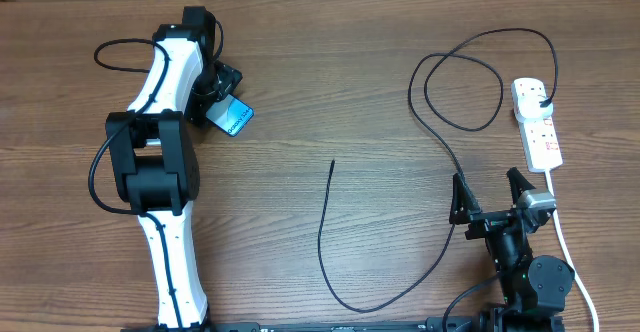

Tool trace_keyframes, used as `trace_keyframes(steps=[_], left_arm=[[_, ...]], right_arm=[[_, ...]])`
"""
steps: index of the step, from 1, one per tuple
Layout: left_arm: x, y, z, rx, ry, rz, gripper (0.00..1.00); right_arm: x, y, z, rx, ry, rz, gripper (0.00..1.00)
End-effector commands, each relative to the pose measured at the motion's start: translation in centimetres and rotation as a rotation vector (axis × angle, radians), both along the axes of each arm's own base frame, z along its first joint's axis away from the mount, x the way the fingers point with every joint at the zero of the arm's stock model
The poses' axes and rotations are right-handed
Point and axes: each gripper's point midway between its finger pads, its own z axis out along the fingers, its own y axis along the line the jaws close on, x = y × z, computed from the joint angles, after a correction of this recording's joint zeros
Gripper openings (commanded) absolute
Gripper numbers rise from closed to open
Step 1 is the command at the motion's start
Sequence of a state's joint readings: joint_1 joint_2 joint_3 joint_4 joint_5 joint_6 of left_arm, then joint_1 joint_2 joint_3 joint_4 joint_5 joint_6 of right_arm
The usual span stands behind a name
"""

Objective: Plug charger to phone and switch on socket
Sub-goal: 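Close the left gripper on the phone's long edges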

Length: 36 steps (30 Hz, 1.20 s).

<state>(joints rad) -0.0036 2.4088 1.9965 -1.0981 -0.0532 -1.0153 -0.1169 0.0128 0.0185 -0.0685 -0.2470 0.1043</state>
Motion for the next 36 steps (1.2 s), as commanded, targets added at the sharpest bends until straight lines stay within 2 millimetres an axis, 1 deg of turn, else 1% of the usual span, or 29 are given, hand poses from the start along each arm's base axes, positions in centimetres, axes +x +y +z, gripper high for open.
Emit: trace_keyframes(steps=[1,5,7,10,14,25,28,31,36], left_arm=[[-1.12,0.83,-1.92,-0.003,0.05,0.029,1.0],[-1.1,0.84,-1.93,-0.002,0.049,0.029,0.99],[-1.09,0.84,-1.92,-0.002,0.049,0.029,0.96],[-1.08,0.84,-1.92,-0.002,0.048,0.029,0.95],[-1.09,0.86,-1.92,-0.001,0.049,0.029,0.96],[-1.09,0.84,-1.92,-0.002,0.049,0.029,0.95],[-1.09,0.84,-1.92,-0.002,0.049,0.029,0.93],[-1.06,0.84,-1.92,-0.002,0.047,0.029,0.89],[-1.0,0.84,-1.92,-0.002,0.045,0.029,0.85]], right_arm=[[0.02,-0.04,-0.14,-0.004,-0.006,-0.005,1.0],[0.02,-0.04,-0.14,-0.004,-0.006,-0.005,1.0],[0.02,-0.04,-0.14,-0.004,-0.006,-0.005,1.0],[0.02,-0.04,-0.15,-0.004,-0.006,-0.005,1.0],[0.02,-0.04,-0.15,-0.004,-0.006,-0.005,1.0],[0.02,-0.04,-0.14,-0.004,-0.006,-0.005,1.0],[0.02,-0.04,-0.15,-0.004,-0.006,-0.005,1.0],[0.02,-0.04,-0.14,-0.004,-0.006,-0.005,1.0],[0.02,-0.04,-0.14,-0.004,-0.006,-0.005,1.0]])
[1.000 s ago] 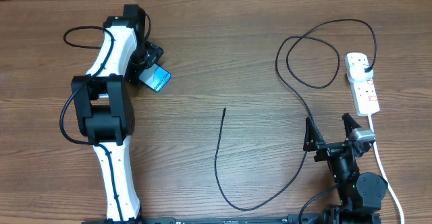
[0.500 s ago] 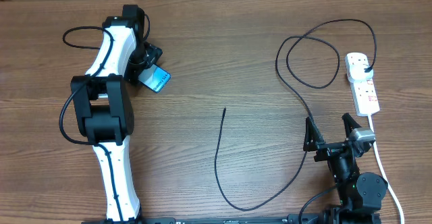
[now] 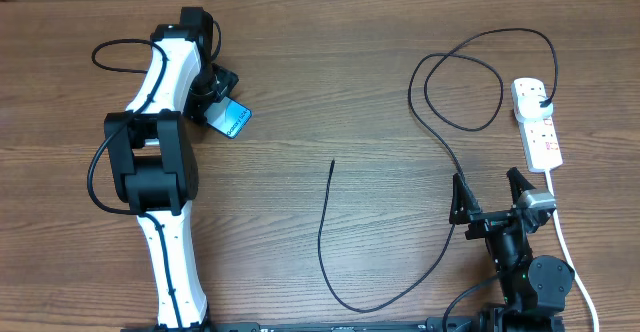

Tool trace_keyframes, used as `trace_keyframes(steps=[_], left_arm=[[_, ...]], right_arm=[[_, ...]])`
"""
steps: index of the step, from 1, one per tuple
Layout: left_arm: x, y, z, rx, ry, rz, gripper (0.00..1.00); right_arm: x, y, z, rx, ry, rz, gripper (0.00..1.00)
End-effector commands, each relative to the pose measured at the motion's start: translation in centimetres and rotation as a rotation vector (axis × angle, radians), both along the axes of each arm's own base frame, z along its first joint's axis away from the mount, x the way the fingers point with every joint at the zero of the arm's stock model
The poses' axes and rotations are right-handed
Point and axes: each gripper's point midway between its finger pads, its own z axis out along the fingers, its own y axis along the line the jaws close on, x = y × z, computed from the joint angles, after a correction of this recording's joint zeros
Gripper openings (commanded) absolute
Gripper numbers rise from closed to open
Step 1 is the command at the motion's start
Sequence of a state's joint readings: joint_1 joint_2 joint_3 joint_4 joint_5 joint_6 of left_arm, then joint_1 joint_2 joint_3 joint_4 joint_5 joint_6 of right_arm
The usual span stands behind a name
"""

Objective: Plug charger to phone and switch on socket
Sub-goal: 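Close the left gripper on the phone's long edges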

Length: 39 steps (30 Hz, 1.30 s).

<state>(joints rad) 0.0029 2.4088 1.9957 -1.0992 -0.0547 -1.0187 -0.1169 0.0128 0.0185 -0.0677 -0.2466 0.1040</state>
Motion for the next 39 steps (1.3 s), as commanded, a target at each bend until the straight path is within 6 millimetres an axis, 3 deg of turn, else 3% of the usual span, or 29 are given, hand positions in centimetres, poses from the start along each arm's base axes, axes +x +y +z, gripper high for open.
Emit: trace_keyframes(steps=[1,12,28,39], left_arm=[[-0.95,0.51,-1.91,-0.003,0.043,0.019,0.85],[-0.95,0.37,-1.9,-0.004,0.043,0.016,0.83],[-1.1,0.39,-1.9,-0.004,0.05,0.016,0.71],[-1.23,0.07,-1.91,-0.022,0.055,0.015,0.43]], right_arm=[[0.02,-0.04,-0.16,-0.004,-0.005,-0.005,1.0],[0.02,-0.04,-0.16,-0.004,-0.005,-0.005,1.0],[0.02,-0.04,-0.17,-0.004,-0.005,-0.005,1.0],[0.02,-0.04,-0.17,-0.004,-0.005,-0.005,1.0]])
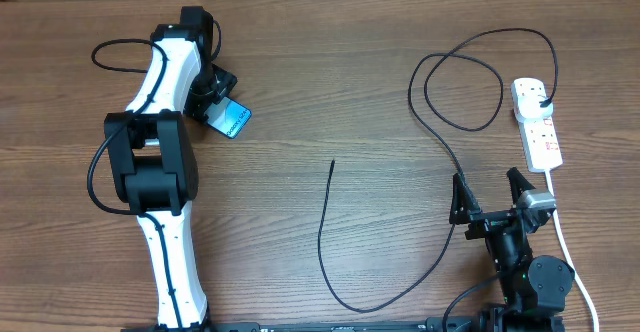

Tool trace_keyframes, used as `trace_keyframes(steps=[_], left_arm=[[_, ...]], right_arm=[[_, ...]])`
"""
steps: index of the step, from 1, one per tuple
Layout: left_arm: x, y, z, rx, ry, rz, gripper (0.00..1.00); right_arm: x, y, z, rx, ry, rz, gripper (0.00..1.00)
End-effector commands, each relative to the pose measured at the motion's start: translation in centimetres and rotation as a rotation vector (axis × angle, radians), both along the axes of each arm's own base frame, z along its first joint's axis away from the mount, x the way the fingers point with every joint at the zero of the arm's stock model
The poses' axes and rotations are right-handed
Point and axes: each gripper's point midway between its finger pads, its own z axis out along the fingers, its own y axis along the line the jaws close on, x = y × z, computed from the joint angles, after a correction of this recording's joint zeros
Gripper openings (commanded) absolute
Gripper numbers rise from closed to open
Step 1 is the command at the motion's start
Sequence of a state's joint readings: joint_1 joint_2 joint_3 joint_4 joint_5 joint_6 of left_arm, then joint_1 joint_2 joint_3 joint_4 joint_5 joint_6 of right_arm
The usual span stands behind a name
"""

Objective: Plug charger to phone and switch on socket
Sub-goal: 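Close the left gripper on the phone's long edges, then lift the phone with the left gripper and tilt it upright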

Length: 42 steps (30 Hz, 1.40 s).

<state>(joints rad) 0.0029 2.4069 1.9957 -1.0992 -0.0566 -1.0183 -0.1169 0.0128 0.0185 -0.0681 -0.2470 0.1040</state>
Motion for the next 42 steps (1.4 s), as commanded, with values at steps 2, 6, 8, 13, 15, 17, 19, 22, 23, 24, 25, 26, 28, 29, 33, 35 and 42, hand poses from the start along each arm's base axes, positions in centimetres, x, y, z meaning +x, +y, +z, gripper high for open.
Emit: trace_keyframes(steps=[2,6,8,13,15,17,19,22,23,24,25,26,28,29,33,35,42], left_arm=[[-1.3,0.0,-2.0,-0.025,0.058,0.015,0.36],[-1.2,0.0,-2.0,-0.024,0.057,0.014,0.12],[-1.3,0.0,-2.0,-0.024,0.057,0.015,0.04],[-1.3,0.0,-2.0,-0.025,0.057,0.014,0.04],[-1.3,-0.1,-2.0,-0.025,0.057,0.013,0.04],[-1.3,-0.1,-2.0,-0.024,0.058,-0.003,0.04],[-1.3,-0.1,-2.0,-0.025,0.058,-0.003,0.04],[-1.2,-0.4,-2.0,-0.042,0.056,-0.004,0.04],[-1.2,-0.6,-1.9,-0.055,0.054,-0.004,0.04],[-1.1,-0.7,-1.9,-0.06,0.054,-0.004,0.04],[-1.2,-0.8,-1.9,-0.064,0.054,-0.007,0.04],[-1.1,-0.9,-1.9,-0.068,0.053,-0.014,0.04],[-1.0,-1.0,-1.5,-0.066,0.046,-0.03,0.04],[-1.0,-1.0,-1.4,-0.066,0.042,-0.035,0.04],[-0.2,-1.0,0.0,-0.065,0.006,-0.055,0.04],[0.2,-1.0,0.9,-0.065,-0.018,-0.056,0.04],[1.7,-1.6,4.6,-0.093,-0.111,-0.071,0.04]], right_arm=[[0.0,0.0,-0.2,-0.004,-0.006,-0.005,1.0],[0.0,0.0,-0.2,-0.004,-0.006,-0.005,1.0],[0.0,0.0,-0.2,-0.004,-0.006,-0.005,1.0],[0.0,0.0,-0.2,-0.004,-0.005,-0.005,1.0],[0.0,0.0,-0.2,-0.004,-0.005,-0.005,1.0],[0.0,0.0,-0.2,-0.004,-0.005,-0.005,1.0],[0.0,0.0,-0.2,-0.004,-0.006,-0.005,1.0],[0.0,0.0,-0.2,-0.004,-0.005,-0.005,1.0],[0.0,0.0,-0.2,-0.004,-0.005,-0.005,1.0],[0.0,0.0,-0.2,-0.004,-0.005,-0.005,1.0],[0.0,0.0,-0.2,-0.004,-0.006,-0.005,1.0],[0.0,0.0,-0.2,-0.004,-0.006,-0.005,1.0],[0.0,0.0,-0.2,-0.004,-0.005,-0.005,1.0],[0.0,0.0,-0.2,-0.004,-0.006,-0.005,1.0],[0.0,0.0,-0.2,-0.004,-0.005,-0.005,1.0],[0.0,0.0,-0.2,-0.004,-0.006,-0.005,1.0],[0.0,0.0,-0.2,-0.004,-0.005,-0.005,1.0]])
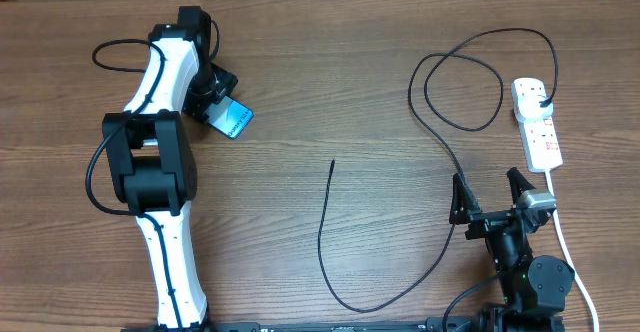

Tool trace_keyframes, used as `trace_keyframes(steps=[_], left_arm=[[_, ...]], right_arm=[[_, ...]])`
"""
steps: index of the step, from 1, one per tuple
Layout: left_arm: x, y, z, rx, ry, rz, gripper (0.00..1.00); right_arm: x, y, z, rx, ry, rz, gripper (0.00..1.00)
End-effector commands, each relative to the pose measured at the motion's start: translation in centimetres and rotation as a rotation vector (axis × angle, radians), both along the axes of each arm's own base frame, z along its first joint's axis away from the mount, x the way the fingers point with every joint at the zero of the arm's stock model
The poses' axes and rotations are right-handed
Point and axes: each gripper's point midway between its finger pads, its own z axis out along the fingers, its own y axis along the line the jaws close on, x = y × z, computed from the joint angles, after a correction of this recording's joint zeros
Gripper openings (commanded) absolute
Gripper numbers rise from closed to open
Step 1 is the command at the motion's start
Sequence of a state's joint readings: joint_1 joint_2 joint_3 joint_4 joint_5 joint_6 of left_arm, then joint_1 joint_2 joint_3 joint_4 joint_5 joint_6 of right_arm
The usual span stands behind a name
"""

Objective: Plug charger to phone and switch on socket
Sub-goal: 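Lift the phone with the left gripper and tilt it upright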

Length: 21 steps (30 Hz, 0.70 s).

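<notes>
The phone (pixel 236 121), small with a blue screen, lies tilted at the upper left of the table. My left gripper (pixel 218 100) is on its near-left end and seems shut on it, though the wrist hides the fingertips. The black charger cable (pixel 440 122) runs from the white socket strip (pixel 537 124) through a loop. It passes my right gripper (pixel 489 194) and curves round to its free end (pixel 332 163) at mid-table. The right gripper stands open with nothing between its fingers.
The left arm (pixel 150 162) stretches from the front edge up the left side. A thin black lead (pixel 110 52) loops beside it. The strip's white cord (pixel 565 242) runs down the right side to the front edge.
The phone and my left gripper have shifted very slightly to the right. The cable, socket strip and right arm have not moved.
At each earlier moment my left gripper was at the phone at the upper left, with the phone shifting only a few pixels left and then back. The right gripper stayed open by the cable, and the cable's free end stayed at mid-table.
</notes>
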<state>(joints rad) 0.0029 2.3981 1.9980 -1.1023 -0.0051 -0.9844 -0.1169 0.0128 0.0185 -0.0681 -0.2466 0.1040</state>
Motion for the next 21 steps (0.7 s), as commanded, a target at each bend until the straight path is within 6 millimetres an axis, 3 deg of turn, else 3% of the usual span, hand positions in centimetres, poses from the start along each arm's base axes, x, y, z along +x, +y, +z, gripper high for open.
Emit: trace_keyframes(steps=[1,10,21], left_arm=[[1.8,-0.8,4.6,-0.051,-0.116,-0.035,0.04],[2.4,-1.7,7.9,-0.099,-0.193,-0.06,0.04],[2.8,-6.9,10.3,-0.403,-0.245,-0.12,0.04]], right_arm=[[0.0,0.0,-0.2,-0.004,-0.005,-0.005,1.0],[0.0,0.0,-0.2,-0.004,-0.005,-0.005,1.0],[0.0,0.0,-0.2,-0.004,-0.006,-0.005,1.0]])
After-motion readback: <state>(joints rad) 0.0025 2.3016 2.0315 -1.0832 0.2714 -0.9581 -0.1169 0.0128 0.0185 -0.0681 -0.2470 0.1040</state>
